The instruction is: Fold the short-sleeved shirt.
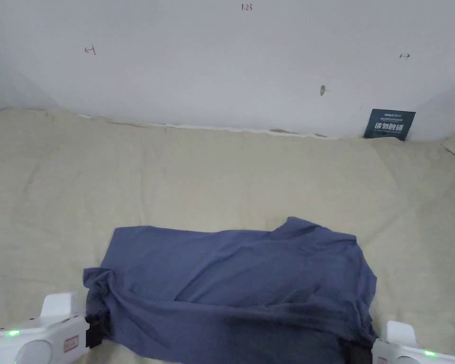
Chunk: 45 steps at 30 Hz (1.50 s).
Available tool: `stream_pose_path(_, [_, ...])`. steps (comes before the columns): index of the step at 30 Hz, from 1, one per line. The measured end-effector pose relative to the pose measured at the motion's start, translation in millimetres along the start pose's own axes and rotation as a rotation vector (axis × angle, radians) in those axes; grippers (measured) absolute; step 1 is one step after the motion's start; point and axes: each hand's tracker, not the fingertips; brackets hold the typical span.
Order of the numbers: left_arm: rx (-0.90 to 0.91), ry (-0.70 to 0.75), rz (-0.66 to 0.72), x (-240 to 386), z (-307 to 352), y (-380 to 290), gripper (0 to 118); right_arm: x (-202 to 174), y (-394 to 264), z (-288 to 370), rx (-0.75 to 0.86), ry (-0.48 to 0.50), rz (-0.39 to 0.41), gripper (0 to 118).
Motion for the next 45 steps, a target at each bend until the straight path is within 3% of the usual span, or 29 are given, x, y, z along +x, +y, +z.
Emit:
stream_pose_path(2, [0.000, 0.000, -0.002, -1, 1, 2, 9, 0, -5, 3, 0.018, -0.005, -0.002, 73])
stream_pose_path(3, [-0.001, 0.002, -0.001, -1, 2, 2, 9, -1, -5, 11, 0.068, 0.005, 0.014, 51])
stream_pose_path(4, [-0.001, 0.004, 0.000, -1, 4, 1, 9, -1, -6, 14, 0.084, 0.022, 0.033, 14])
stream_pose_path(5, [0.003, 0.005, -0.001, -2, 6, 0, 9, 0, -5, 18, 0.092, 0.070, 0.046, 5])
stream_pose_path(8, [0.006, 0.003, 0.007, -4, 16, -1, 9, -5, -9, 45, 0.106, 0.048, 0.065, 5])
stream_pose_path(12, [0.019, 0.002, 0.022, -17, 37, -12, 9, 3, -28, 101, 0.187, 0.092, -0.049, 5])
stream_pose_path(17, [-0.026, 0.025, 0.033, -41, 60, -47, 9, 27, -69, 137, 0.199, 0.109, -0.053, 5])
stream_pose_path(20, [-0.102, 0.020, 0.042, -52, 63, -78, 9, 34, -101, 139, 0.146, 0.148, -0.067, 5])
stream_pose_path(23, [-0.162, 0.057, 0.016, -56, 56, -106, 9, 31, -132, 124, 0.079, 0.130, -0.041, 5])
stream_pose_path(25, [-0.196, 0.065, 0.036, -58, 48, -119, 9, 31, -147, 107, 0.005, 0.130, -0.068, 5])
stream_pose_path(29, [-0.173, 0.083, 0.060, -49, 53, -112, 10, 28, -151, 107, 0.045, 0.118, -0.098, 6])
stream_pose_path(31, [-0.181, 0.081, 0.042, -43, 60, -105, 18, 25, -139, 115, 0.033, 0.109, -0.101, 8])
stream_pose_path(32, [-0.171, 0.075, 0.040, -40, 65, -102, 33, 24, -135, 125, 0.037, 0.106, -0.102, 8])
stream_pose_path(33, [-0.146, 0.069, 0.041, -37, 73, -97, 57, 23, -129, 135, 0.069, 0.112, -0.105, 17])
stream_pose_path(34, [-0.095, 0.055, 0.051, -33, 81, -91, 84, 21, -122, 147, 0.124, 0.124, -0.108, 34])
stream_pose_path(35, [-0.065, 0.048, 0.053, -29, 89, -86, 112, 19, -116, 158, 0.163, 0.120, -0.109, 61])
stream_pose_path(36, [-0.017, 0.041, 0.055, -23, 100, -79, 118, 18, -106, 172, 0.213, 0.121, -0.099, 77])
stream_pose_path(38, [0.108, 0.017, 0.044, -10, 125, -66, 118, 13, -90, 198, 0.317, 0.127, -0.078, 102])
stream_pose_path(39, [0.171, 0.008, 0.031, -2, 138, -56, 118, 9, -80, 213, 0.378, 0.123, -0.068, 109])
stream_pose_path(45, [0.493, 0.006, -0.062, 44, 196, -16, 118, -14, -46, 282, 0.686, 0.104, -0.004, 113])
